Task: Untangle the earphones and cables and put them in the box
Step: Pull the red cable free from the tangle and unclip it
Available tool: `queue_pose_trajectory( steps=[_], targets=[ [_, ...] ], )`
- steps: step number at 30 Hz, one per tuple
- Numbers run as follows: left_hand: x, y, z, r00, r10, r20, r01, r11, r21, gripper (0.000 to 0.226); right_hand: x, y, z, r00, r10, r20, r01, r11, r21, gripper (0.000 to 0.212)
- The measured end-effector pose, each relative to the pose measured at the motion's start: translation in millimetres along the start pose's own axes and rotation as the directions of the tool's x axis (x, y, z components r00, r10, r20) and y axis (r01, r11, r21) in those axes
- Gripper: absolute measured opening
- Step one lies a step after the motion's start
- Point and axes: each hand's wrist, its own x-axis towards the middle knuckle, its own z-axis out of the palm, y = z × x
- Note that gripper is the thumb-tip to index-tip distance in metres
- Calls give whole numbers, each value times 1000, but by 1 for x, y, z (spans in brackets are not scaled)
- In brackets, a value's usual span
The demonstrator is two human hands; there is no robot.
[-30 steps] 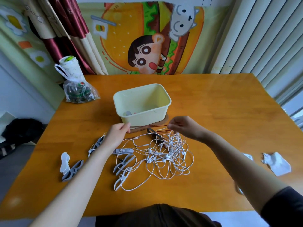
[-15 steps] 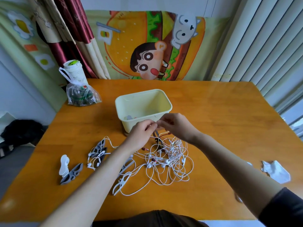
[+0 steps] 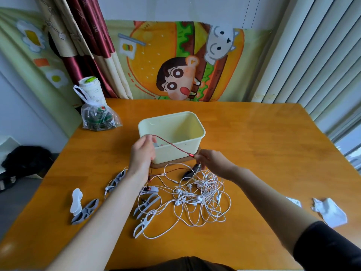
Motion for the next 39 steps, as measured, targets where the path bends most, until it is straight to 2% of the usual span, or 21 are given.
queue_pose_trajectory(
  steps=[3, 5, 9, 12, 17, 20, 23, 27, 31, 36, 39],
  targets=[
    [11, 8, -13, 978, -176, -108, 134, 939, -318, 31, -2, 21, 4, 994, 111, 22, -107, 985, -134, 31],
    [14, 7, -20, 965, -234, -120, 176, 914, -366, 31, -2, 33, 3, 987, 163, -3, -161, 970, -183, 32],
    [6, -1, -15, 965, -260, -42, 243, 940, -240, 25, -1, 17, -18, 977, 74, -199, -110, 978, -177, 30],
    [-2, 6, 3, 984, -165, 66, 172, 979, -114, 25, 0, -25, -41, 945, -101, -311, 43, 981, -188, 27],
    [-7, 38, 36, 980, 68, 186, -75, 997, 32, 20, -4, -95, -61, 886, -343, -314, 272, 930, -246, 28],
    [-7, 48, 43, 970, 67, 235, -68, 998, -4, 26, -1, -106, -61, 894, -359, -268, 290, 920, -265, 32],
    [-8, 46, 41, 954, -17, 300, 59, 990, -130, 26, -1, -93, -53, 928, -285, -240, 240, 950, -200, 32],
    [-11, 40, 40, 933, -128, 337, 210, 953, -218, 27, -6, -71, -29, 971, -160, -180, 144, 985, -96, 33],
    [-7, 38, 38, 937, -241, 254, 316, 895, -316, 26, -9, -39, -4, 993, -28, -112, 26, 1000, -14, 35],
    [0, 22, 14, 942, -327, 71, 331, 878, -345, 25, -13, 37, 3, 943, 313, -111, -313, 950, 16, 36],
    [3, 3, 2, 900, -434, 36, 418, 837, -353, 27, -19, 65, -1, 896, 402, -188, -405, 914, 22, 32]
  ],
)
